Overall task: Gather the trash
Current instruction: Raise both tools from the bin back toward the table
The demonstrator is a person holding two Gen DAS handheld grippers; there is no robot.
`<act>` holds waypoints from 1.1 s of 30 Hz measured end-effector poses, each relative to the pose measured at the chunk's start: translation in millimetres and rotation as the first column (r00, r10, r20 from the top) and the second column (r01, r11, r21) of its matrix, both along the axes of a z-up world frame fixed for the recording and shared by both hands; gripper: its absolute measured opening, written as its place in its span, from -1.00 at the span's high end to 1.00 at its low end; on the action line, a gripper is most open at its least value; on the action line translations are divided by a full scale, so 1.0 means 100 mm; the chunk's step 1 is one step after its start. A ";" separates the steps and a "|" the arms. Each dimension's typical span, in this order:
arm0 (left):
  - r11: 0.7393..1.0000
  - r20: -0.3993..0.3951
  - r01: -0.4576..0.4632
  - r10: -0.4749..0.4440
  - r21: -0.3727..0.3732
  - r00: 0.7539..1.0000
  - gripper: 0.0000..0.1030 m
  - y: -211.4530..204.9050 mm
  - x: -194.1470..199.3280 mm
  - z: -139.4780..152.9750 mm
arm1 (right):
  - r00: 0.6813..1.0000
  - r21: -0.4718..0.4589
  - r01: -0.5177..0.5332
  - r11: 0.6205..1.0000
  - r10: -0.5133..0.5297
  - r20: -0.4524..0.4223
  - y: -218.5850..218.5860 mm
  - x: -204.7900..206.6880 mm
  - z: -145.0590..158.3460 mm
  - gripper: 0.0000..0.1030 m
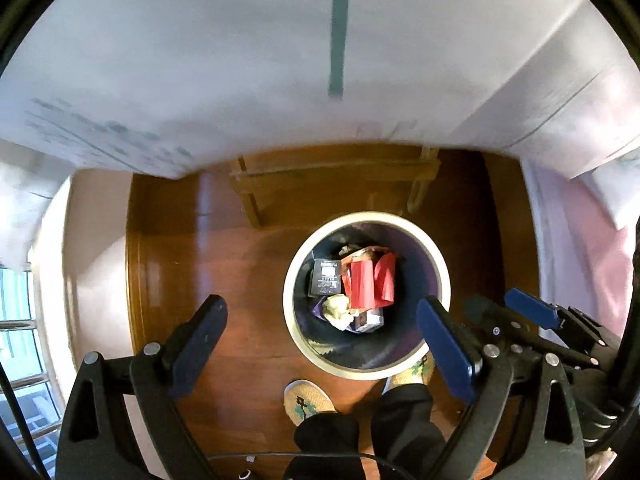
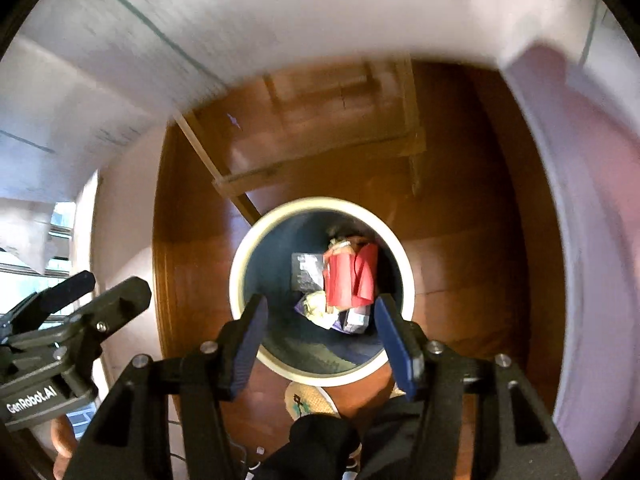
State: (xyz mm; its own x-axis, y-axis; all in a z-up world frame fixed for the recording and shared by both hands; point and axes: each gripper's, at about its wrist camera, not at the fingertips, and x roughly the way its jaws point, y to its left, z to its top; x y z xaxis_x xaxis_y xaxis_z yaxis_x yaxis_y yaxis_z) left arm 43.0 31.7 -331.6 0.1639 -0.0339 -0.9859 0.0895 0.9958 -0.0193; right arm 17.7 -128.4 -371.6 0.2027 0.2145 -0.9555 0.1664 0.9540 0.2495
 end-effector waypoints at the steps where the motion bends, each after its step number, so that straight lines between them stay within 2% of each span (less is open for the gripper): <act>1: 1.000 0.006 -0.002 0.002 -0.002 1.000 -0.84 0.01 -0.01 0.10 | 1.000 0.001 0.001 1.000 -0.001 0.013 0.00 0.01 0.14 -0.09; 8: 1.000 0.056 0.008 -0.007 -0.022 0.998 -0.84 0.06 -0.10 0.89 | 0.996 0.010 0.010 1.000 -0.011 0.094 0.03 -0.05 0.97 -0.09; 13: 0.999 0.121 0.020 -0.015 -0.036 0.993 -0.84 0.09 -0.14 1.58 | 0.988 0.013 0.008 1.000 -0.010 0.152 0.03 -0.15 1.62 -0.09; 21: 0.997 0.261 0.041 -0.023 -0.064 0.965 -0.84 0.21 -0.15 2.70 | 0.970 0.022 -0.002 1.000 -0.003 0.243 0.10 -0.30 2.57 -0.09; 27: 0.995 0.365 0.055 -0.022 -0.082 0.931 -0.84 0.38 -0.17 3.40 | 0.932 -0.032 -0.042 0.999 0.050 0.358 0.28 -0.28 3.32 -0.09; 30: 0.995 0.415 0.055 -0.013 -0.089 0.910 -0.84 0.50 -0.13 3.70 | 0.901 -0.067 -0.054 0.996 0.077 0.427 0.36 -0.24 3.66 -0.09; 33: 0.994 0.463 0.050 -0.001 -0.094 0.886 -0.84 0.58 -0.10 3.87 | 0.868 -0.092 -0.060 0.994 0.098 0.487 0.44 -0.17 3.94 -0.09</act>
State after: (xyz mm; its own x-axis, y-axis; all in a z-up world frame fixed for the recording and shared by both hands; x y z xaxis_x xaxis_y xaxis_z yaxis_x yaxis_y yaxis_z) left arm 32.7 89.4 55.1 0.5972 -0.1384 -0.7900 0.1376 0.9881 -0.0691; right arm 0.3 -84.5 22.5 0.6343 0.1851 -0.7506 -0.0364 0.9770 0.2101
